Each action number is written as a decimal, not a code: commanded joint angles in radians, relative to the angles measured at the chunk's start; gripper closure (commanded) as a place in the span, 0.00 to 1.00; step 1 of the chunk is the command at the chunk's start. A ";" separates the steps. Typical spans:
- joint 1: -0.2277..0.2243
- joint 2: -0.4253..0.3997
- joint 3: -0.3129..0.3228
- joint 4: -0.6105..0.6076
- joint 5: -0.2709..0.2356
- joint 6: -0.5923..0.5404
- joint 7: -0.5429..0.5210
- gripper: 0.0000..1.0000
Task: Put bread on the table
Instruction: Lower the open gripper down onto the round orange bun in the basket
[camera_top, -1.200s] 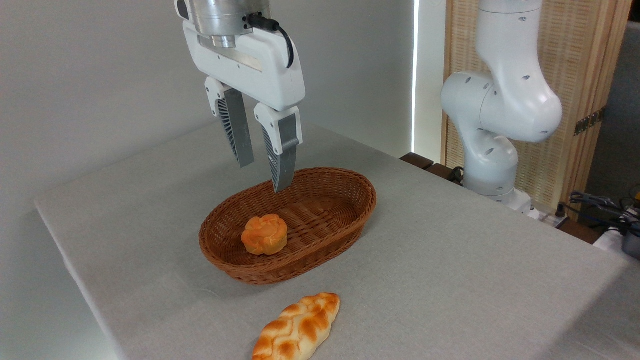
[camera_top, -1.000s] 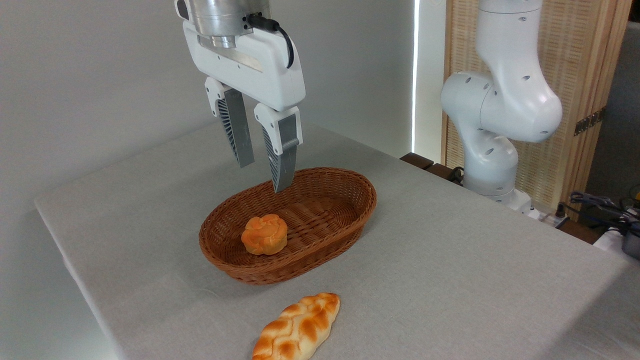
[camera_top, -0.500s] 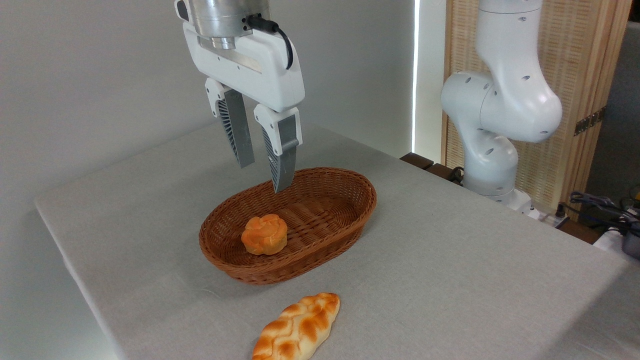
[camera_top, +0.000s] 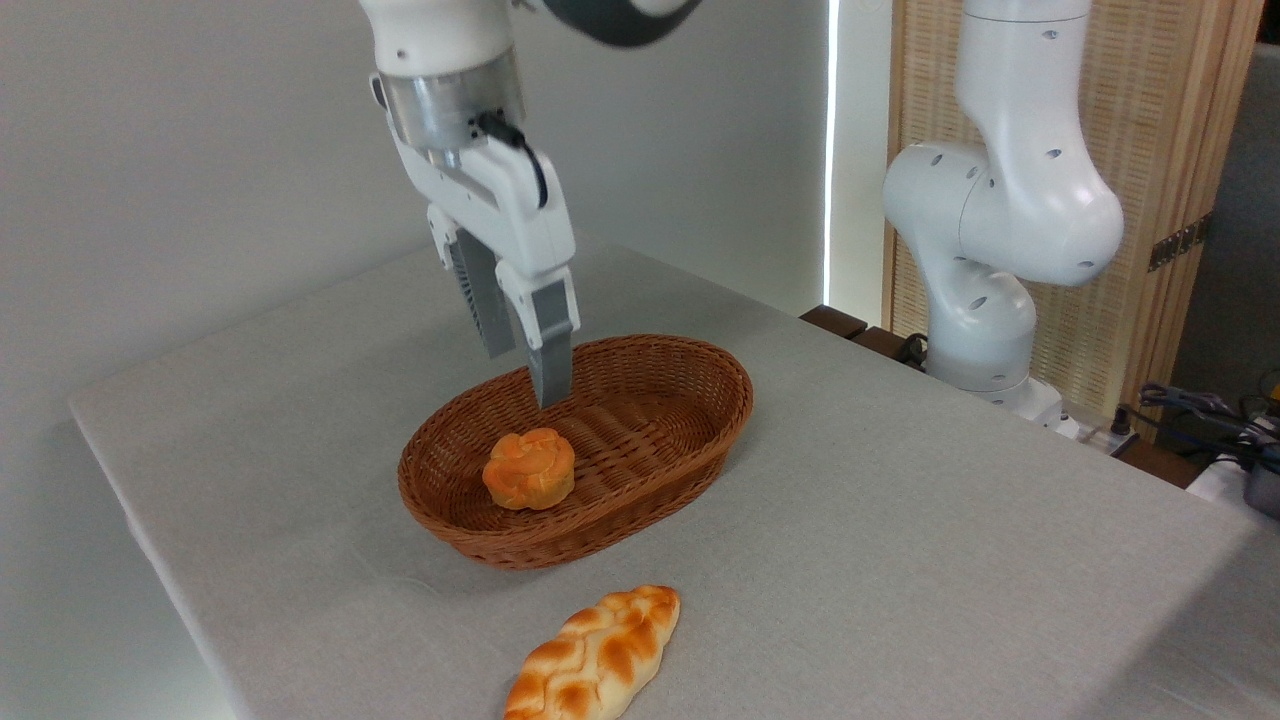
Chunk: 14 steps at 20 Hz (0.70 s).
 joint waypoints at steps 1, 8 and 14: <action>-0.020 -0.035 0.001 -0.122 0.008 0.131 0.014 0.00; -0.030 -0.008 -0.057 -0.228 0.057 0.266 0.055 0.00; -0.030 0.011 -0.083 -0.283 0.083 0.357 0.055 0.00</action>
